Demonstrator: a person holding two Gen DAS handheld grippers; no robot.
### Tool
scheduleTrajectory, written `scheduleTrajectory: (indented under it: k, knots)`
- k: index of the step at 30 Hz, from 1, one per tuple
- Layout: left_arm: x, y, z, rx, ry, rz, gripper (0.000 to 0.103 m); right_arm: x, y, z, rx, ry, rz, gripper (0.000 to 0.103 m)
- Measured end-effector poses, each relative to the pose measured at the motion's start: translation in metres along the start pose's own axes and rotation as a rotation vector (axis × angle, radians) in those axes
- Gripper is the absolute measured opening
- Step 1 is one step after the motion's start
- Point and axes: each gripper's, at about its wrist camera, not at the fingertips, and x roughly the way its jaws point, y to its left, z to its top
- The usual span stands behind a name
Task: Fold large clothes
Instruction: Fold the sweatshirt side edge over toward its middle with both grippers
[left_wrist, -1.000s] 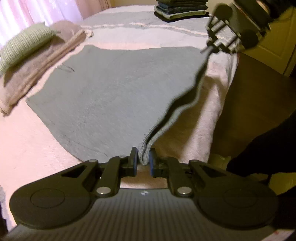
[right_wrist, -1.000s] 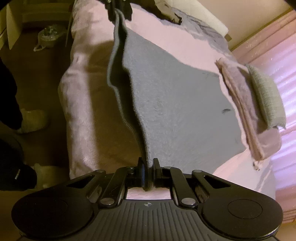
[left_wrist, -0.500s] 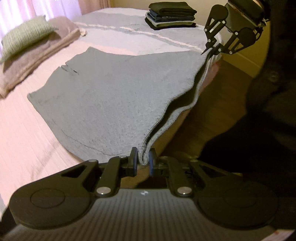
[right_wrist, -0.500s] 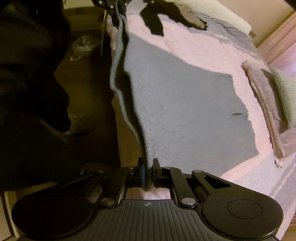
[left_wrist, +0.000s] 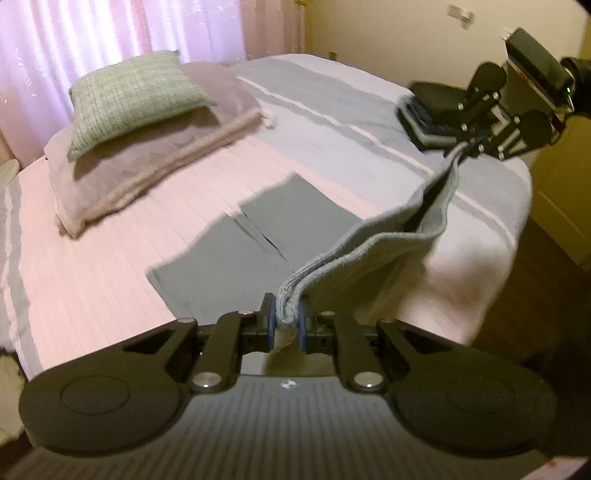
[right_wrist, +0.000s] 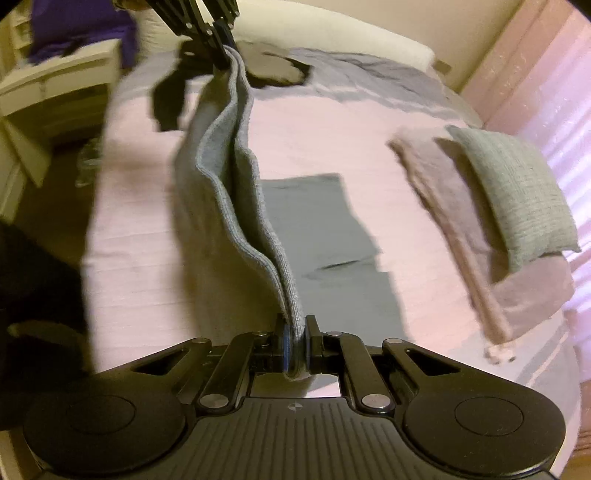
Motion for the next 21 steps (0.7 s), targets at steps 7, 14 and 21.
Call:
scheduleTrajectory:
  k: [7, 14, 21]
  knots:
    - [0.11, 0.122, 0.063, -0.123, 0.053, -0.072, 0.009, 0.105, -0.101, 0.015, 0.132, 0.094, 0.025, 0.004]
    - [0.222, 0.187, 0.061, -0.18, 0.161, -0.16, 0.009, 0.184, -0.171, 0.004, 0.248, 0.162, 0.099, 0.004]
    - [0.292, 0.226, 0.061, -0.249, 0.231, -0.157, 0.009, 0.253, -0.233, -0.008, 0.351, 0.19, 0.205, 0.004]
